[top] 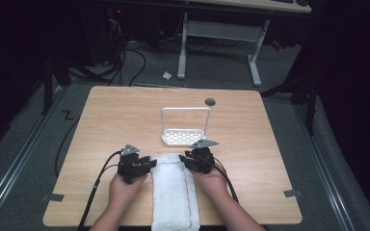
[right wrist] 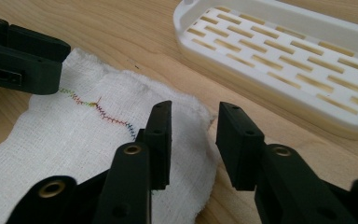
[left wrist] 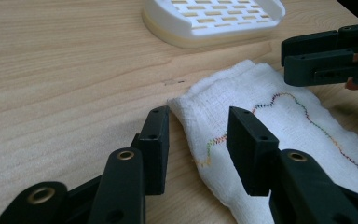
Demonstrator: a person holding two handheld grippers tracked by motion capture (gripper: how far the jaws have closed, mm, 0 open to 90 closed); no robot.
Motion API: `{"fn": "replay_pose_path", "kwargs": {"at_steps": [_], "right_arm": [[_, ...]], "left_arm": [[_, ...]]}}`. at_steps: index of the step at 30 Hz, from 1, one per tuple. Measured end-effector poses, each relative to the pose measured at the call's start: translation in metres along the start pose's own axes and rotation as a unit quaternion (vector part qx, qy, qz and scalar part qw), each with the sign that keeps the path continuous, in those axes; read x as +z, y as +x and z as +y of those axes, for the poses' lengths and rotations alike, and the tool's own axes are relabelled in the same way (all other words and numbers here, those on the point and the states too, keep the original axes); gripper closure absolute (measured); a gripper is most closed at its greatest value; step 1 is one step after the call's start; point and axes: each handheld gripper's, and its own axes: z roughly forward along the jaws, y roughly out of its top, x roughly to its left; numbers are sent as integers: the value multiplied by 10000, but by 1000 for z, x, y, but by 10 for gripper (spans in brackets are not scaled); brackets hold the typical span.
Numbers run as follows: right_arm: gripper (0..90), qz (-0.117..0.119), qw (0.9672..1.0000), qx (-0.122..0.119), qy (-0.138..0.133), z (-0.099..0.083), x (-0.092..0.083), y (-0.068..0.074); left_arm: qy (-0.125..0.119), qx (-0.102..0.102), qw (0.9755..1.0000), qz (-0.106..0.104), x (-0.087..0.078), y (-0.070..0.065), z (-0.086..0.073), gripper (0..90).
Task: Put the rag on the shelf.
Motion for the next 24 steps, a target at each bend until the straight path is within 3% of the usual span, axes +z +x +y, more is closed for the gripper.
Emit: {"fn": "replay_pose_path", "kwargs": {"at_steps": [4, 7, 9, 12, 17, 24], "right_arm": [[617, -14, 9996, 47, 272, -4, 7, 0], [723, 64, 9996, -139, 220, -6, 8, 2], [797, 168, 9995, -118, 246, -6, 8, 4], [825, 233, 9994, -94, 227, -6, 9, 3], [832, 198, 9996, -161, 90, -4, 2, 6], [832, 165, 9985, -384, -340, -1, -28, 12]], "left_arm": [[131, -24, 9999, -54, 4, -1, -2, 630], [226, 39, 9996, -158, 5, -3, -2, 736], [259, 74, 9995, -192, 6, -4, -3, 808], [208, 178, 9995, -127, 6, -6, -3, 846], [-7, 390, 9992, 49, 1, -13, -3, 850], [-464, 569, 9973, -17, -12, -28, 3, 853]]}}
